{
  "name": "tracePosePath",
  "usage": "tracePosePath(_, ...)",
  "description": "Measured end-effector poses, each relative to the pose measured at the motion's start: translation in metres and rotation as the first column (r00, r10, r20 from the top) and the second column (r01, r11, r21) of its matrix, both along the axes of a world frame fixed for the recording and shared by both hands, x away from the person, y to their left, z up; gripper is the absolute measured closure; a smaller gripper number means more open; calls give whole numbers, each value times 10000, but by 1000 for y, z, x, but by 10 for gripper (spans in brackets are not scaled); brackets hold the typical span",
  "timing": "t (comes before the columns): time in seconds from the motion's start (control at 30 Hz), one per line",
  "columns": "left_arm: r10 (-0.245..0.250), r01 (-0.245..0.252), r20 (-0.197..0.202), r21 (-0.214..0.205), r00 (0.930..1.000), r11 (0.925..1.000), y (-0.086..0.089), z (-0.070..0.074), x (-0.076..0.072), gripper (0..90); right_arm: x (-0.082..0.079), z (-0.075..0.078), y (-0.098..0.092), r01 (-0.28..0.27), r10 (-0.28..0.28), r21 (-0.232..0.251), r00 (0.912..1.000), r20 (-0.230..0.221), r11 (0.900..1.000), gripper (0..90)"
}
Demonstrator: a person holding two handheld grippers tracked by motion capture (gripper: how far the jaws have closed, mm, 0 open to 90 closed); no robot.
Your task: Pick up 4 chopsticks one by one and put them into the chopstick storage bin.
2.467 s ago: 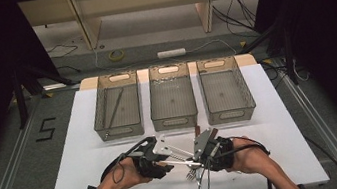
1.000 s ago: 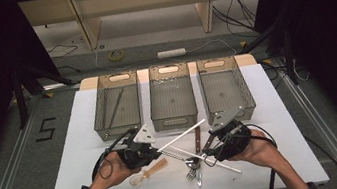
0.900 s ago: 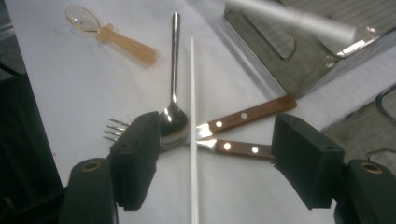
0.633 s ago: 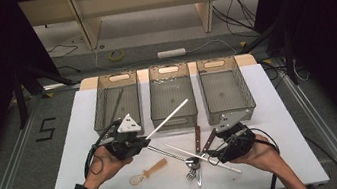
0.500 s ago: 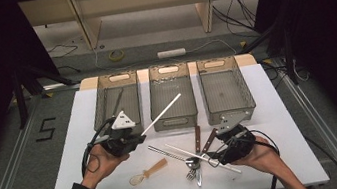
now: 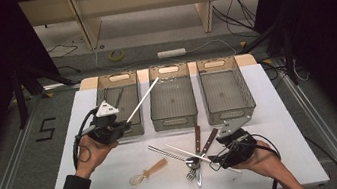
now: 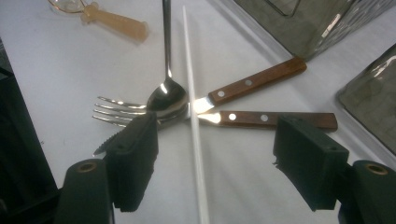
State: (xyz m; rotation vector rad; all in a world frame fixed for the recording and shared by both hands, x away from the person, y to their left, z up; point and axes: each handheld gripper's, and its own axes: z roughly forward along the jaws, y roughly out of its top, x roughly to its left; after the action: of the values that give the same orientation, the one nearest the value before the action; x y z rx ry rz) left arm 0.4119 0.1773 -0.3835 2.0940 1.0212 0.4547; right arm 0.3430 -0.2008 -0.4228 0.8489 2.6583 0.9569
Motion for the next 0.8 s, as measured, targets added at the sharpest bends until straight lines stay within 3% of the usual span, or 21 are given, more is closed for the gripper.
tracePosePath(0.4, 1144, -1144, -17, -229, 9934, 9932, 16, -6, 32, 854, -3, -4, -1, -74, 73, -51, 10000, -62, 10000, 316)
tracePosePath(0.8, 2031, -2032, -51, -464, 9791, 9780, 32, -13, 55, 854, -5, -6, -2, -72, 71, -68, 9999, -141, 10000, 315)
